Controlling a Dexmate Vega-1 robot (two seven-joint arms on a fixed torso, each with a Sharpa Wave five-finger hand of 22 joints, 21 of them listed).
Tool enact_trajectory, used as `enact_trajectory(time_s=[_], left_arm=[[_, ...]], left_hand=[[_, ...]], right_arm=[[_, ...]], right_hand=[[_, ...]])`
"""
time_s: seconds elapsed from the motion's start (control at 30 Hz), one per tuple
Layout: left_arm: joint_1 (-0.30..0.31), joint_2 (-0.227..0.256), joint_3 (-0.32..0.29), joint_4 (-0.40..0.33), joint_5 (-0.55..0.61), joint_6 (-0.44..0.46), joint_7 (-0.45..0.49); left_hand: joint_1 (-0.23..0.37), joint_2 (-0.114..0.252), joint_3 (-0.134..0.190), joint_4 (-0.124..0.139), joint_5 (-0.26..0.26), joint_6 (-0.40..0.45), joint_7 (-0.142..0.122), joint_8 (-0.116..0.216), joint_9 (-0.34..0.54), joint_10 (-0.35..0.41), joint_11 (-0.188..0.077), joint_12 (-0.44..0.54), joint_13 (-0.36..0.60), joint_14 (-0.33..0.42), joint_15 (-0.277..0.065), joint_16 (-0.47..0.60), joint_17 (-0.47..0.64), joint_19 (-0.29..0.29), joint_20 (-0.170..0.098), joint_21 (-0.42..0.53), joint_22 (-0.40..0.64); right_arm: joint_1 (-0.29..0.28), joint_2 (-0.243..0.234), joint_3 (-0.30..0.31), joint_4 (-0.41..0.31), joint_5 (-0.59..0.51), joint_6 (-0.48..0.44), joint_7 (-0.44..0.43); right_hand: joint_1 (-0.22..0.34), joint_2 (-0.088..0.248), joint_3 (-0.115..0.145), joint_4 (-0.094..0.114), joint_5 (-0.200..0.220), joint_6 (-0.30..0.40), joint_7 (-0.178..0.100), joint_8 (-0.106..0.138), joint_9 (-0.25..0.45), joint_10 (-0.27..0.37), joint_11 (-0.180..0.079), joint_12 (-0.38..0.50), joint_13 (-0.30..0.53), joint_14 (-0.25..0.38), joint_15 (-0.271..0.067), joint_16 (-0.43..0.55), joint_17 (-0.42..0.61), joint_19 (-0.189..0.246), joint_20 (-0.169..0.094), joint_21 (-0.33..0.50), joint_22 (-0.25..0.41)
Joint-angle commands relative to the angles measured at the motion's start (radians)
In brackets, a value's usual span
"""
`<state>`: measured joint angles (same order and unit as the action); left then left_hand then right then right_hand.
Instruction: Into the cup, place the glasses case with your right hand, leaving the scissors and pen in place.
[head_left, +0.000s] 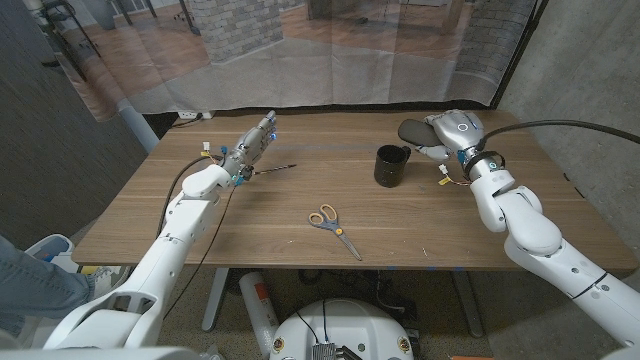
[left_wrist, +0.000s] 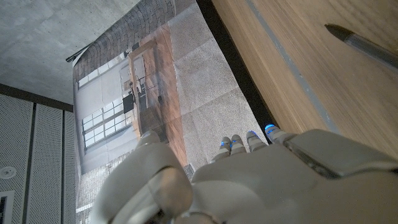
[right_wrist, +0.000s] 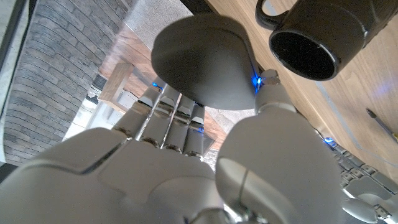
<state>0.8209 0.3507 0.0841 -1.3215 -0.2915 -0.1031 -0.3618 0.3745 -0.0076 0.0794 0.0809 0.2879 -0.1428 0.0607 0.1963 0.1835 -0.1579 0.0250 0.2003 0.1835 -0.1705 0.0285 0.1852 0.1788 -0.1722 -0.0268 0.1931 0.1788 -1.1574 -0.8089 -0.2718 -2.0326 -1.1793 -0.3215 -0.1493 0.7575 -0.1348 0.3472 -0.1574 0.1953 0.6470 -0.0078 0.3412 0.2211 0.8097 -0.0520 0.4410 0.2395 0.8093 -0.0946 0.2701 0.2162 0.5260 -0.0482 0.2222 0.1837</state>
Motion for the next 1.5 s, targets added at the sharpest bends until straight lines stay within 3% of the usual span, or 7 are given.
enact_trajectory(time_s=[0.03,1.5], left_arm=[[0.021,-0.025,0.025,-0.036,0.022,0.005,0.047],[0.034,-0.132,0.136,-0.076,0.125,0.026,0.19]], left_hand=[[0.008,0.005,-0.008,0.001,0.0,0.0,0.0,0.0,0.003,-0.009,0.001,0.001,0.003,-0.052,-0.002,0.001,0.004,-0.062,-0.003,0.006,0.004],[0.014,0.011,-0.014,0.0,-0.002,0.002,0.0,0.0,0.003,-0.01,0.001,0.001,0.003,-0.054,-0.001,0.001,0.004,-0.065,-0.002,0.006,0.004]], right_arm=[[0.05,0.0,-0.031,0.013,-0.054,0.055,0.029],[0.13,-0.086,-0.063,0.03,-0.129,0.235,0.201]], right_hand=[[0.234,0.245,-0.001,0.004,-0.003,0.207,-0.207,0.003,0.004,0.147,-0.151,0.001,0.005,0.008,-0.135,-0.002,0.004,0.005,-0.018,-0.002,0.005],[0.238,0.252,-0.005,0.009,-0.009,0.214,-0.208,-0.001,0.004,0.153,-0.15,-0.001,0.007,0.018,-0.134,-0.003,0.008,0.009,-0.025,-0.002,0.005]])
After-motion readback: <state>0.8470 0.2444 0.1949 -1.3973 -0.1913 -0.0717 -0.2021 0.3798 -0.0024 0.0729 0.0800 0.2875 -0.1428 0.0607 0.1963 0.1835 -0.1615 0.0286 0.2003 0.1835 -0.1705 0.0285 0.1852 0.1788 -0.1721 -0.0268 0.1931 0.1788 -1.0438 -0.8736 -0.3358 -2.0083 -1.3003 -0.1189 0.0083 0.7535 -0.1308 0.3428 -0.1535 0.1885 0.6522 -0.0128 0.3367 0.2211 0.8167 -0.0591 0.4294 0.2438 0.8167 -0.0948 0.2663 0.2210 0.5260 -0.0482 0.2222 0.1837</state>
